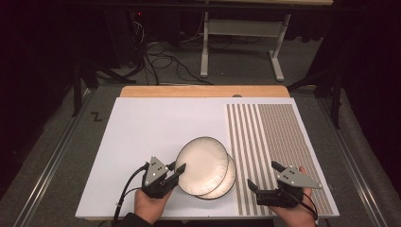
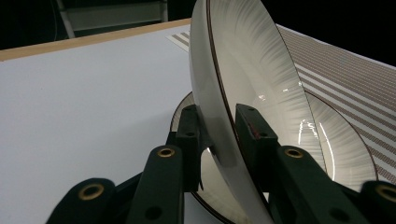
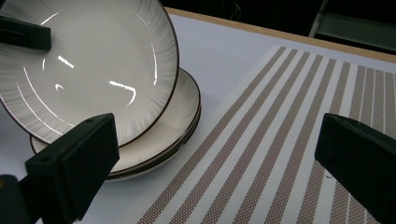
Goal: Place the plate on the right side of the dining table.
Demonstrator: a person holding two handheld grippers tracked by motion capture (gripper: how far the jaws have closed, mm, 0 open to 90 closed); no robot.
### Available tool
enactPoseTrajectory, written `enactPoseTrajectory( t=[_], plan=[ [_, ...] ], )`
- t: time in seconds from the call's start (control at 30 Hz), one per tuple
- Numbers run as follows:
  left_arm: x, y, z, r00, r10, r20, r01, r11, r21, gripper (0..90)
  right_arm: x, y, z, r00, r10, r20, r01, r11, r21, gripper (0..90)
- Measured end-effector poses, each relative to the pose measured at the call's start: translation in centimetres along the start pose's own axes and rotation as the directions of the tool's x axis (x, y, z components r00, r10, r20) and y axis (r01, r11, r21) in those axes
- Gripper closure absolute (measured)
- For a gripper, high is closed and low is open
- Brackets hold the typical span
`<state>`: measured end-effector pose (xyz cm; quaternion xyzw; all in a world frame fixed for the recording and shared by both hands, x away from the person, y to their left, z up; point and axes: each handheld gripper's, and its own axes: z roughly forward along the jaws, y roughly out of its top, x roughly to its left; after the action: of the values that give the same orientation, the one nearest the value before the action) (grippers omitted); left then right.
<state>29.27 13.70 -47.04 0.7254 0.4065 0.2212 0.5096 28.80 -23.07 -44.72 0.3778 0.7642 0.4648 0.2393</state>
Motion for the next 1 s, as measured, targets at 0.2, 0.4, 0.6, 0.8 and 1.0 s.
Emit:
enactPoseTrajectory(
  t=[0.2, 0.4, 0.6, 0.8, 1.0],
  plan=[
    [0.1, 0.0, 0.0, 1.0, -0.002, 0.003, 0.002, 1.0, 0.0, 72.9, 0.1, 0.6, 1.3, 0.9998, 0.01, -0.018, -0.009, 1.0, 0.014, 0.7],
    [0.1, 0.0, 0.0, 1.0, 0.001, 0.008, -0.001, 1.0, 0.004, 72.9, 0.5, 1.3, 2.9, 0.9994, -0.002, -0.034, 0.003, 1.0, 0.025, 1.1],
    [0.1, 0.0, 0.1, 1.0, -0.001, 0.009, 0.001, 1.0, -0.001, 73.0, 1.3, 1.8, 4.7, 0.9981, -0.007, -0.061, 0.01, 0.999, 0.05, 1.7],
    [0.1, 0.0, 0.1, 0.9999, 0.001, 0.011, -0.001, 1.0, -0.003, 73.0, 2.0, 2.2, 6.4, 0.9963, -0.013, -0.085, 0.019, 0.998, 0.062, 3.4],
    [0.1, 0.0, 0.1, 0.9999, 0.002, 0.011, -0.002, 1.0, -0.006, 73.1, 2.6, 2.5, 7.6, 0.9954, -0.01, -0.095, 0.018, 0.997, 0.079, 6.9]
  ],
)
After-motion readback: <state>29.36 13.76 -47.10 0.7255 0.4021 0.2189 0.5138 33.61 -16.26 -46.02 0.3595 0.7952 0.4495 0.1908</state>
